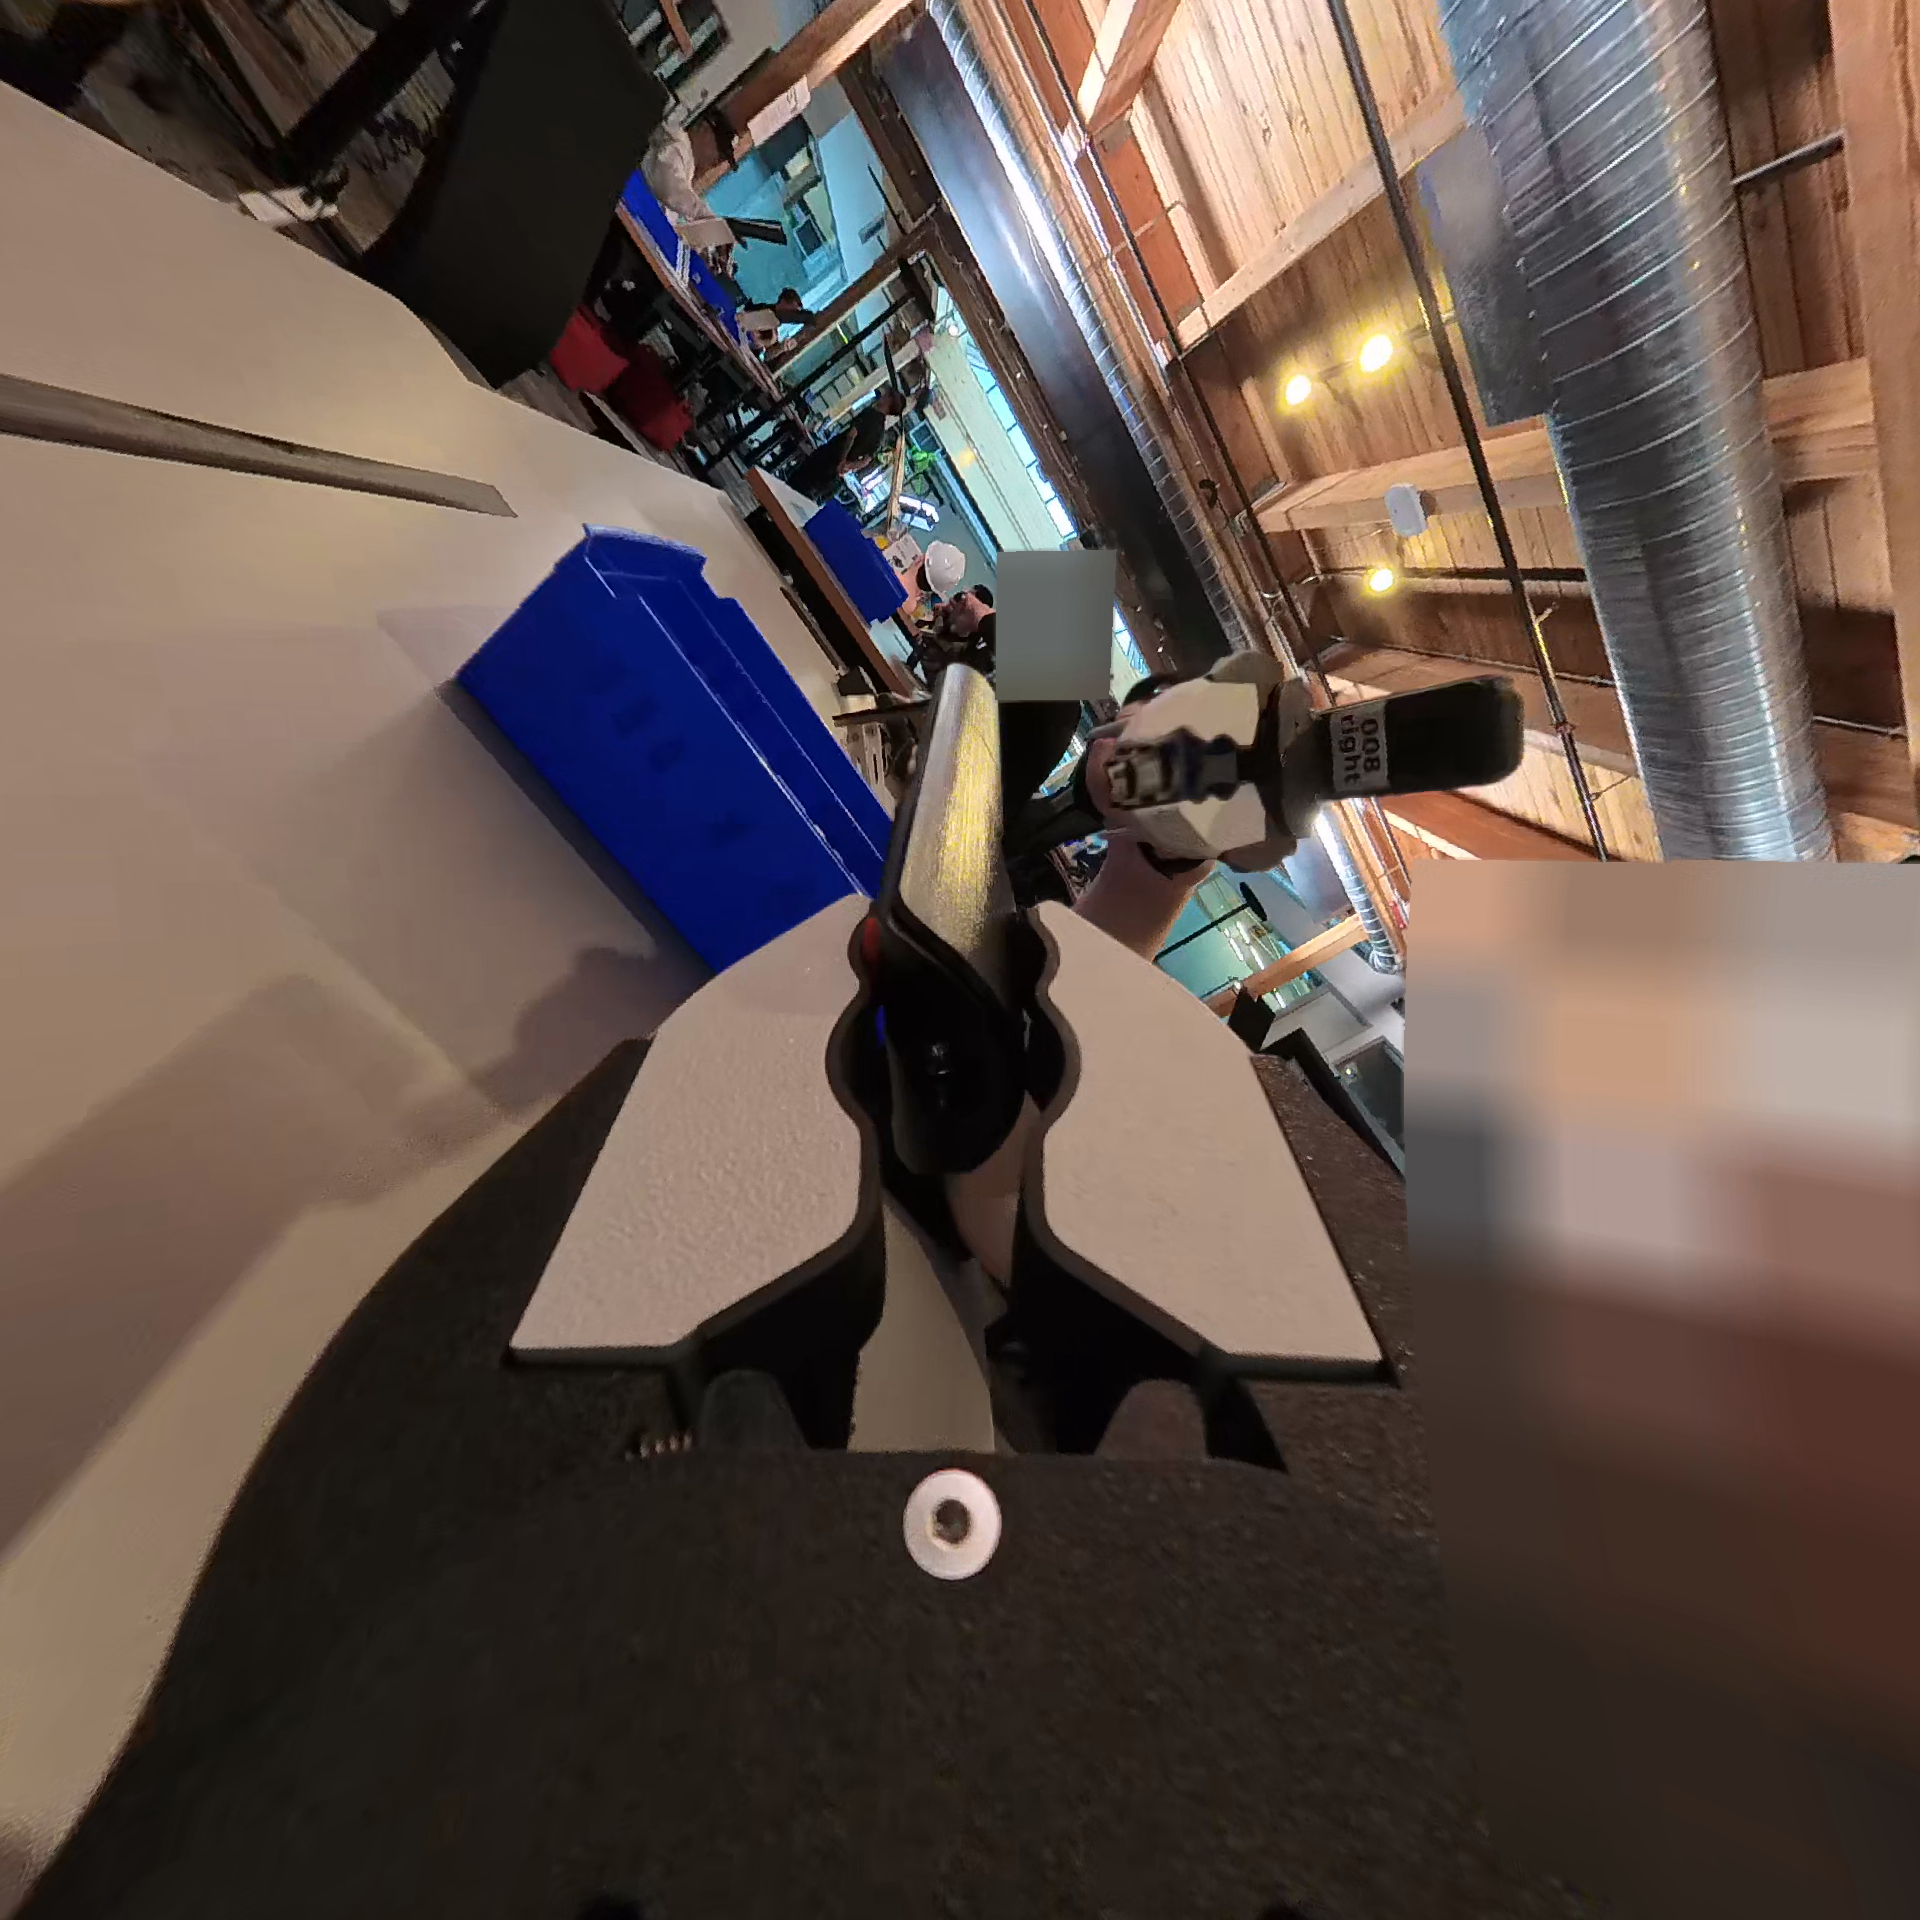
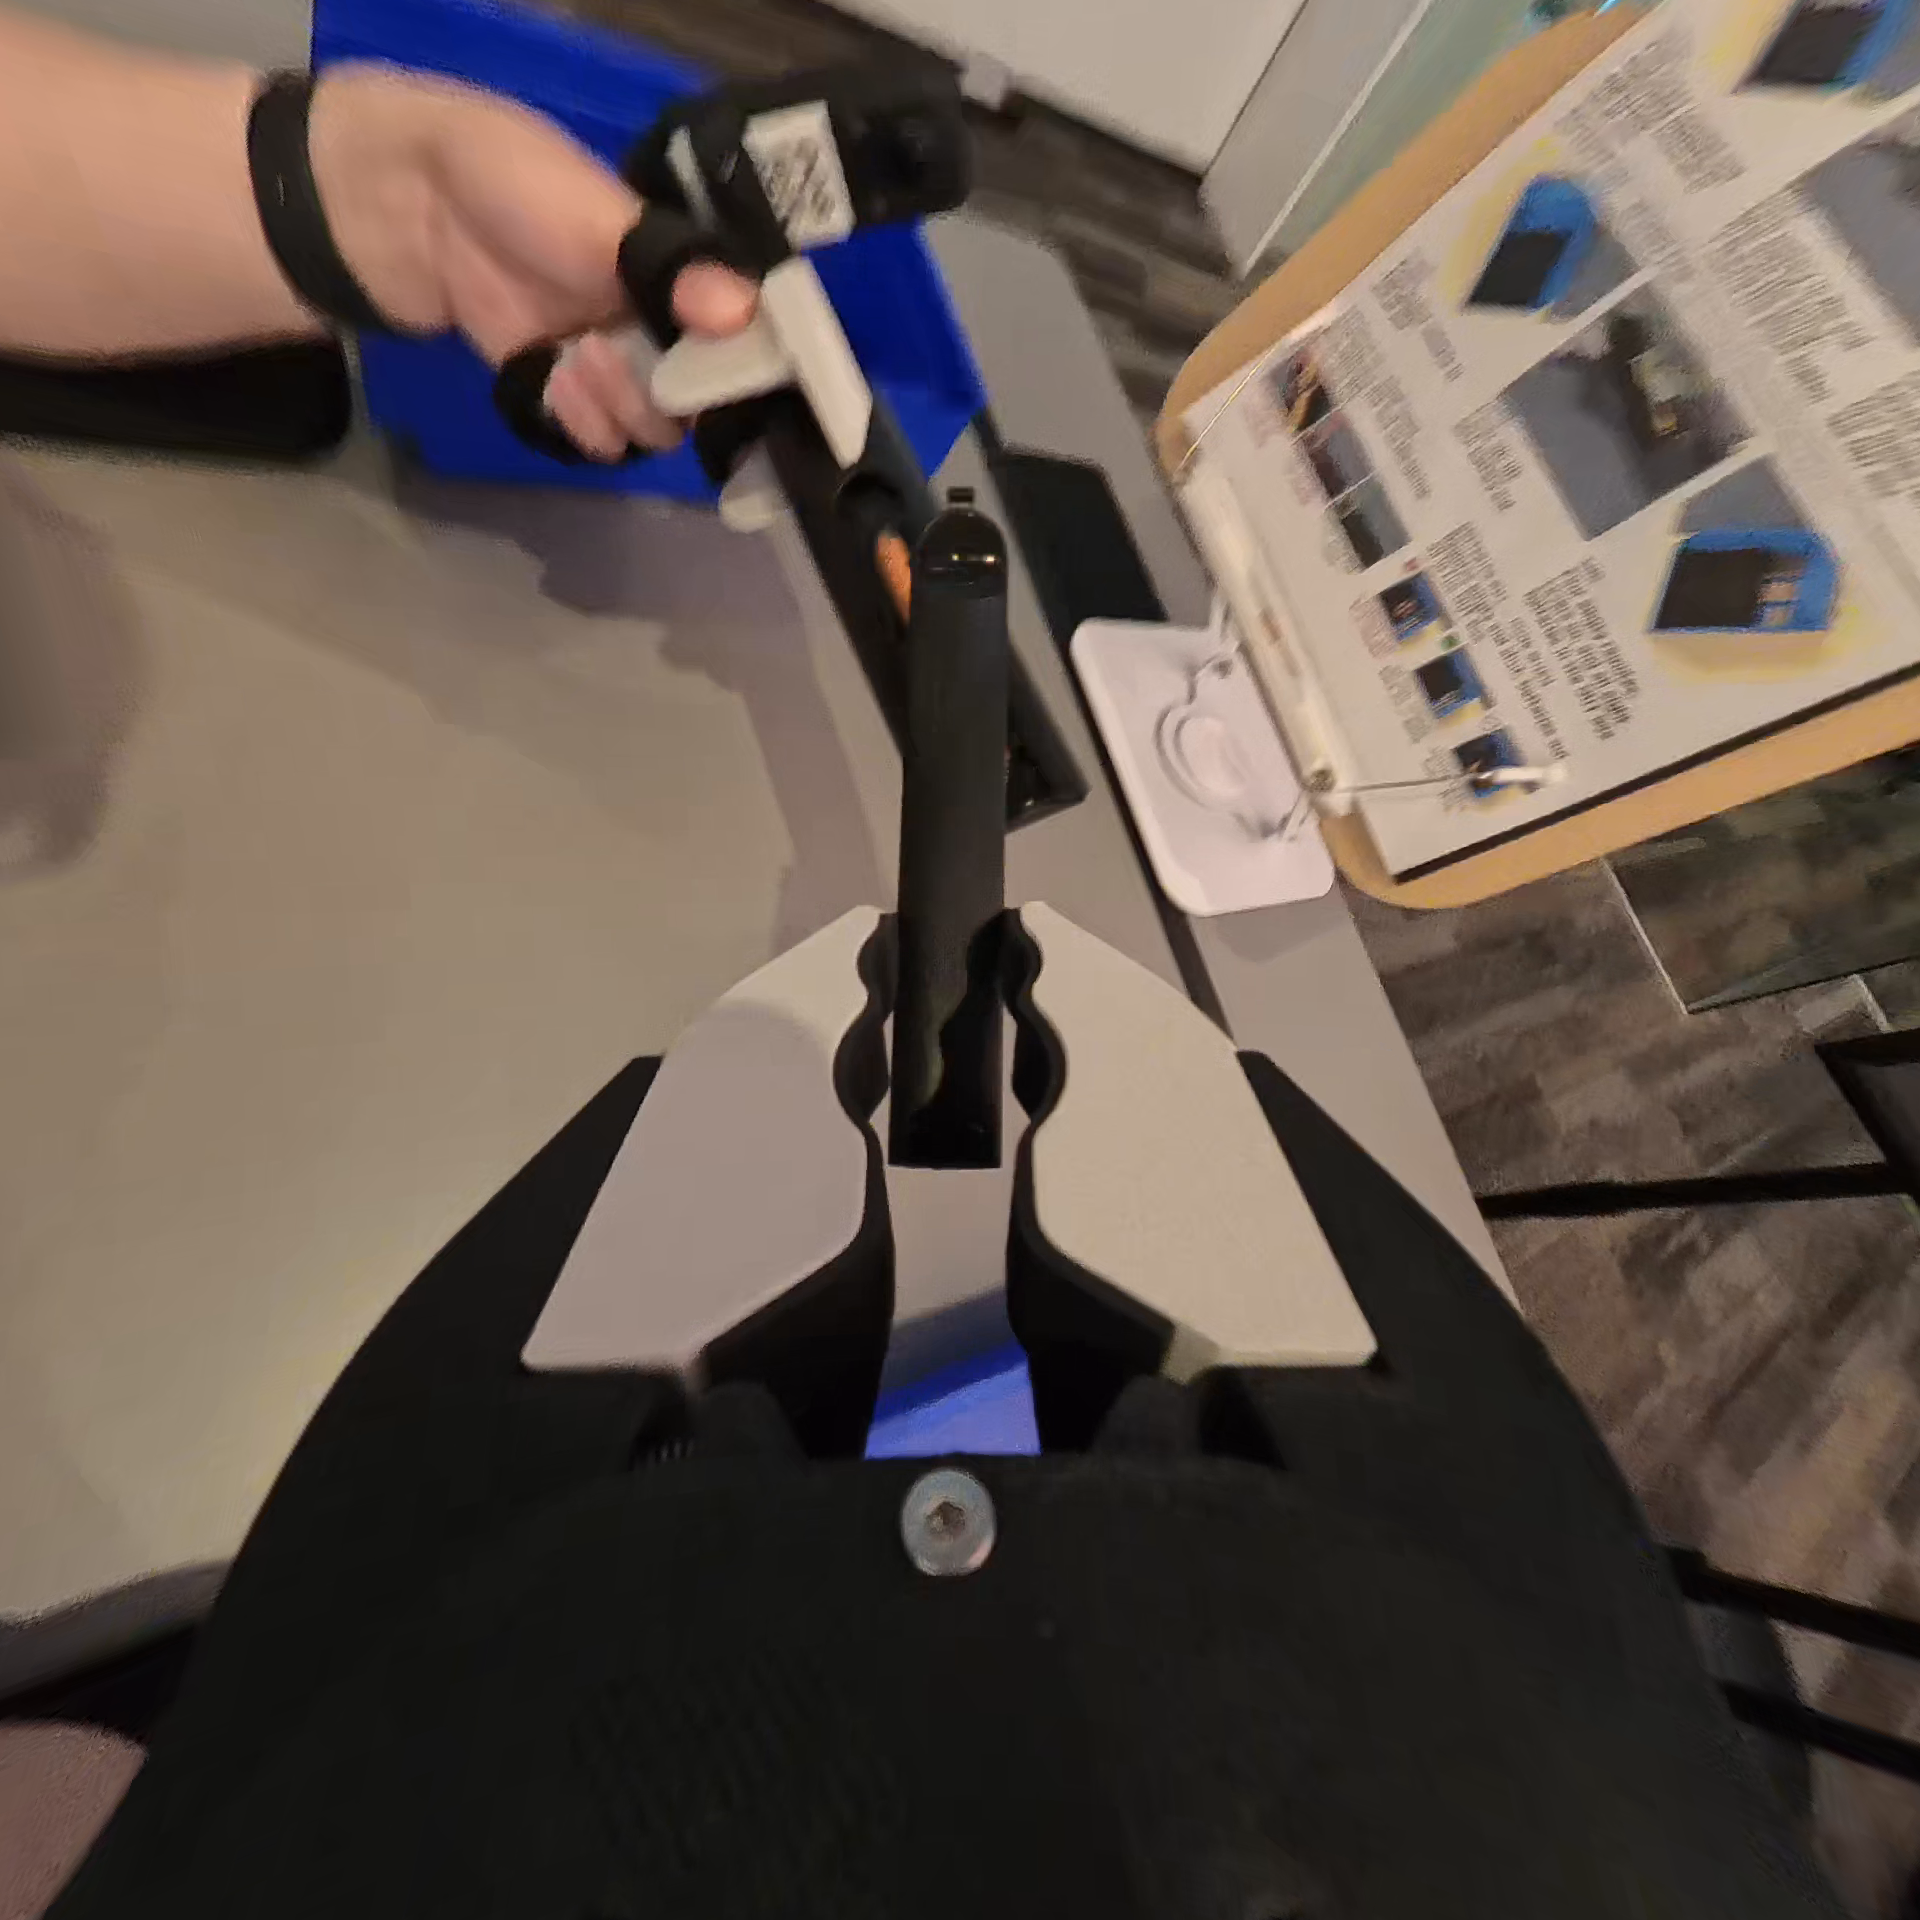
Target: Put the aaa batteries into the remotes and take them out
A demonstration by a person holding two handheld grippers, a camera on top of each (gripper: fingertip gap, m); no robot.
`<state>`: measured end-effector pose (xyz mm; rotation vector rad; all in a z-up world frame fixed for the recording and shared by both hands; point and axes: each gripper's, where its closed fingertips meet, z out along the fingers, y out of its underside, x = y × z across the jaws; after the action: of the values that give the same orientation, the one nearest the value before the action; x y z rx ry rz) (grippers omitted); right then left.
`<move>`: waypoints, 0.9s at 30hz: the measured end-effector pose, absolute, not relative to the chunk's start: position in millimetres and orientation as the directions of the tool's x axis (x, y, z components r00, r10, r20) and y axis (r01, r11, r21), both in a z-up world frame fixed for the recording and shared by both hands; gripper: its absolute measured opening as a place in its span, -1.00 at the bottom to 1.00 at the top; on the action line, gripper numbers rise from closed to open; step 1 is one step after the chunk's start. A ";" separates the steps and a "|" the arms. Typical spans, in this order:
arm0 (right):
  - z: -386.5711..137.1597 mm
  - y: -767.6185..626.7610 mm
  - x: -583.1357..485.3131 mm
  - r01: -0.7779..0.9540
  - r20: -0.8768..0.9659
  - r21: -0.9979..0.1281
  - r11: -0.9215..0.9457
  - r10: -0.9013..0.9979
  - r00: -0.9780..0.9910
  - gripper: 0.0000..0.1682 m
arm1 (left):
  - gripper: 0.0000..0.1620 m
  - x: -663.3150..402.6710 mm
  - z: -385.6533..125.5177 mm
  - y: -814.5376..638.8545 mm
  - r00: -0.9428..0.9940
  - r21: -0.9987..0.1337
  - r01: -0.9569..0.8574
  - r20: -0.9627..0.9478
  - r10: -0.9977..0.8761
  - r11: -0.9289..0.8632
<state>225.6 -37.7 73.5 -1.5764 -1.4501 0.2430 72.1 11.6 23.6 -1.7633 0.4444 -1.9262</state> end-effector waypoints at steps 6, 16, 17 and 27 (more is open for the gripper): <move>46.8 -37.7 238.3 0.729 0.452 -0.656 0.196 0.876 0.171 -0.75 | -0.71 85.8 8.4 -2.5 -0.012 -0.539 0.063 0.841 -0.541 -0.840; 12.8 -34.0 234.2 0.782 0.442 -0.568 0.257 0.897 0.025 -0.75 | -0.71 88.3 -4.0 -9.8 -0.037 -0.482 0.023 0.875 -0.482 -0.876; 9.9 -32.7 235.5 0.786 0.438 -0.564 0.251 0.899 0.027 -0.75 | -0.71 89.0 -5.2 -12.2 -0.041 -0.483 0.018 0.875 -0.483 -0.876; 1.3 -30.8 252.9 0.795 0.347 -0.590 0.144 0.934 0.089 -0.75 | -0.71 95.1 -16.0 -17.5 -0.056 -0.442 0.002 0.896 -0.441 -0.897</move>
<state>252.9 -30.8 1.3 -1.6719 -1.7261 0.2534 95.1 -17.5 -16.0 -1.9147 0.4696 -2.0267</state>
